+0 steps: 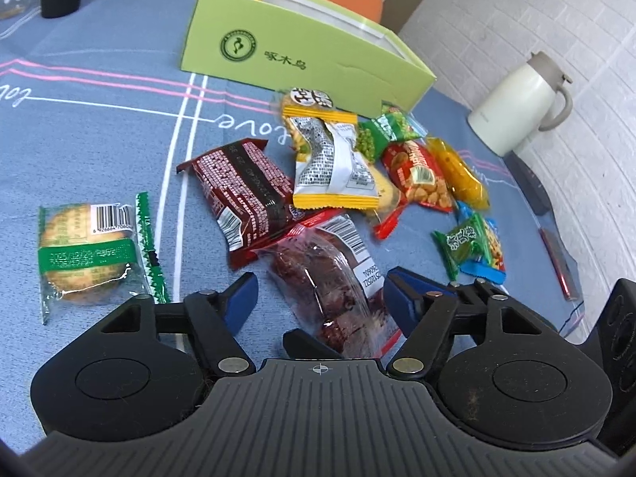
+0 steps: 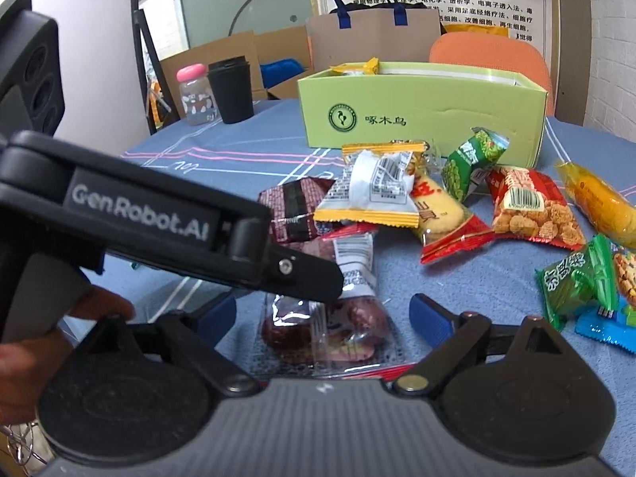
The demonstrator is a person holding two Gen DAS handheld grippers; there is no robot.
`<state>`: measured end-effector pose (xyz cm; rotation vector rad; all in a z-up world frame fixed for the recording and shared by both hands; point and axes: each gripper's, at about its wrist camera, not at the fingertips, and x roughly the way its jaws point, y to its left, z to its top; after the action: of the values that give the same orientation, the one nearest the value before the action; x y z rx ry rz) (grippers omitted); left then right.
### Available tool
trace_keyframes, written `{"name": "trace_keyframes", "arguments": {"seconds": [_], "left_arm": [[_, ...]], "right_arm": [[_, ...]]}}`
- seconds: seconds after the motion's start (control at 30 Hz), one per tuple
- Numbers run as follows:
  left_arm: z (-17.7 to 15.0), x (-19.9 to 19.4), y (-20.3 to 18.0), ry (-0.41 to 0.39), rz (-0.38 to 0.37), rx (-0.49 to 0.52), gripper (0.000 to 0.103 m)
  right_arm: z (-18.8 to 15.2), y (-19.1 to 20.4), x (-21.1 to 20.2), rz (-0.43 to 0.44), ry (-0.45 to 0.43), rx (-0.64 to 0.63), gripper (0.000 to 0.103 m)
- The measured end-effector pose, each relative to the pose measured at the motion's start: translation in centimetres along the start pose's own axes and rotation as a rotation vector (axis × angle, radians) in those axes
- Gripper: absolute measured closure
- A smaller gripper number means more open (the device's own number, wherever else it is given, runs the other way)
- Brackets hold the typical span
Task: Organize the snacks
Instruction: 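Move the left gripper to the clear bag of red dates and grasp it, then carry the red-date bag with the left gripper and release it into the box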
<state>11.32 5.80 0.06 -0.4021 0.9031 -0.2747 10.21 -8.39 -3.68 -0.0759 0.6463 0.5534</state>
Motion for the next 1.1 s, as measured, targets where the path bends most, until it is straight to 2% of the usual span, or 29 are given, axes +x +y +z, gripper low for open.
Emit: {"name": "trace_keyframes", "arguments": {"seconds": [0.13, 0.2, 0.23, 0.27, 0.37, 0.47, 0.6, 0.77, 0.9, 1.1], "left_arm": [[0.0, 0.1, 0.1, 0.001, 0.002, 0.002, 0.052], [-0.1, 0.2, -0.2, -0.009, 0.013, 0.023, 0.055], [-0.2, 0.3, -0.4, -0.012, 0.024, 0.038, 0.059], [-0.3, 0.4, -0.6, -0.01, 0.028, 0.055, 0.071], [-0.7, 0.2, -0.9, 0.003, 0.005, 0.058, 0.077], [-1.1, -0.6, -1.4, 0.029, -0.04, 0.044, 0.078], [0.2, -2.4, -2.9, -0.009, -0.101, 0.072, 0.078], [5.3, -3.4, -4.4, -0.126, -0.128, 0.129, 0.078], [11.2, -2.7, -5.0, -0.229, -0.085, 0.167, 0.078], [20.4, 0.8, -4.1, -0.273, -0.02, 0.141, 0.081]], "right_arm": [[0.1, 0.6, 0.1, -0.012, -0.021, -0.046, 0.013], [-0.2, 0.0, 0.6, 0.024, -0.002, -0.005, 0.022], [-0.4, 0.1, 0.5, 0.012, -0.015, -0.012, 0.027], [-0.5, 0.5, 0.3, -0.014, -0.015, -0.035, 0.038], [-0.9, 0.6, -0.7, -0.015, -0.014, -0.019, 0.04], [-1.0, 0.8, -2.9, -0.01, -0.03, 0.006, 0.04], [0.9, 0.7, -5.2, -0.035, -0.085, -0.021, 0.04], [6.1, -0.4, -4.6, -0.071, -0.186, -0.096, 0.04], [11.6, -2.1, -1.2, -0.074, -0.232, -0.154, 0.039], [19.0, -5.4, 6.1, -0.064, -0.208, -0.192, 0.039]]}}
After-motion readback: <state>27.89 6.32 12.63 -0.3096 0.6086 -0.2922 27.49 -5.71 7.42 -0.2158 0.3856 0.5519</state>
